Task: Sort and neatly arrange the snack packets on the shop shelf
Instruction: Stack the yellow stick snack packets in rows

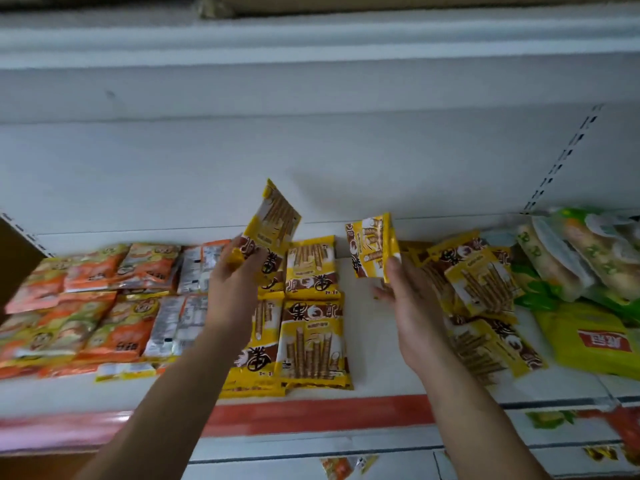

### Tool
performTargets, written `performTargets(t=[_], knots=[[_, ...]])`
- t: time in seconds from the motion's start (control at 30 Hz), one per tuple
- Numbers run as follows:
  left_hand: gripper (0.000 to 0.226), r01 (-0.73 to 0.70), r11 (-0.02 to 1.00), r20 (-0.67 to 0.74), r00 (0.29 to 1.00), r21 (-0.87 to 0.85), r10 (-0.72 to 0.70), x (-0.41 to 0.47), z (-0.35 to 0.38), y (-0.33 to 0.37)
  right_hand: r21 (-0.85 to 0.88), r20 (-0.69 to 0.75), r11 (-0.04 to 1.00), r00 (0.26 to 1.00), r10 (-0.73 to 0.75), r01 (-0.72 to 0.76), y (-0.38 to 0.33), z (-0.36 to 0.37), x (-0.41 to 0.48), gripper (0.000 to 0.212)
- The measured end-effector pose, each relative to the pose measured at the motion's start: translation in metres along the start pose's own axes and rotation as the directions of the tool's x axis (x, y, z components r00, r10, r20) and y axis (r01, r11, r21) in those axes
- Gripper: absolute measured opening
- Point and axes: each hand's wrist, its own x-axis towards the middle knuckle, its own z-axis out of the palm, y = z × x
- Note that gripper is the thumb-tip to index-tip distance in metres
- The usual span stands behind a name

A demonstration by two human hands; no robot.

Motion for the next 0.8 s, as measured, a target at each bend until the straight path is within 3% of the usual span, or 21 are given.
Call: performTargets(t=[0.03,0.1,0.13,0.2,0.27,0.33,0.43,0.57,0.67,0.8], knots=[[0.031,-0.115,0.987,-0.024,0.993,0.115,0.119,0.004,-0.012,0.002,-0.048,0.036,0.998,0.999,-0.036,0.038,-0.001,0.008,0.002,0.020],[0.038,-0.376,0.852,0.038,0.920,0.365,0.389,0.011,-0.031,0.005,-0.209,0.121,0.965,0.984,-0.134,0.157,-0.004,0.024,0.008,0.023],[0.040,-0.495,0.724,0.103,0.852,0.480,0.514,0.016,-0.039,0.005,-0.300,0.164,0.926,0.968,-0.189,0.232,-0.005,0.030,0.012,0.023],[0.046,-0.594,0.355,0.273,0.716,0.722,0.643,0.026,-0.046,0.004,-0.476,0.270,0.764,0.900,-0.343,0.434,-0.007,0.040,0.022,0.030],[0.051,-0.528,0.050,0.416,0.720,0.848,0.555,0.033,-0.047,0.002,-0.558,0.463,0.549,0.783,-0.416,0.622,-0.008,0.048,0.030,0.031],[0.048,-0.464,-0.091,0.464,0.811,0.881,0.357,0.038,-0.044,-0.004,-0.627,0.603,0.410,0.746,-0.284,0.663,-0.001,0.053,0.038,0.034],[0.064,-0.463,-0.112,0.474,0.873,0.879,0.114,0.046,-0.047,-0.014,-0.695,0.641,0.345,0.761,-0.101,0.631,0.011,0.054,0.043,0.035],[0.084,-0.455,0.086,0.459,0.888,0.886,-0.028,0.052,-0.055,-0.016,-0.722,0.583,0.370,0.802,-0.130,0.585,0.013,0.060,0.043,0.030],[0.082,-0.425,0.155,0.438,0.897,0.892,-0.062,0.055,-0.057,-0.016,-0.757,0.537,0.361,0.833,-0.131,0.544,0.015,0.068,0.043,0.028],[0.071,-0.471,0.125,0.471,0.882,0.873,0.030,0.054,-0.054,-0.021,-0.765,0.528,0.349,0.838,-0.141,0.541,0.017,0.071,0.042,0.028]])
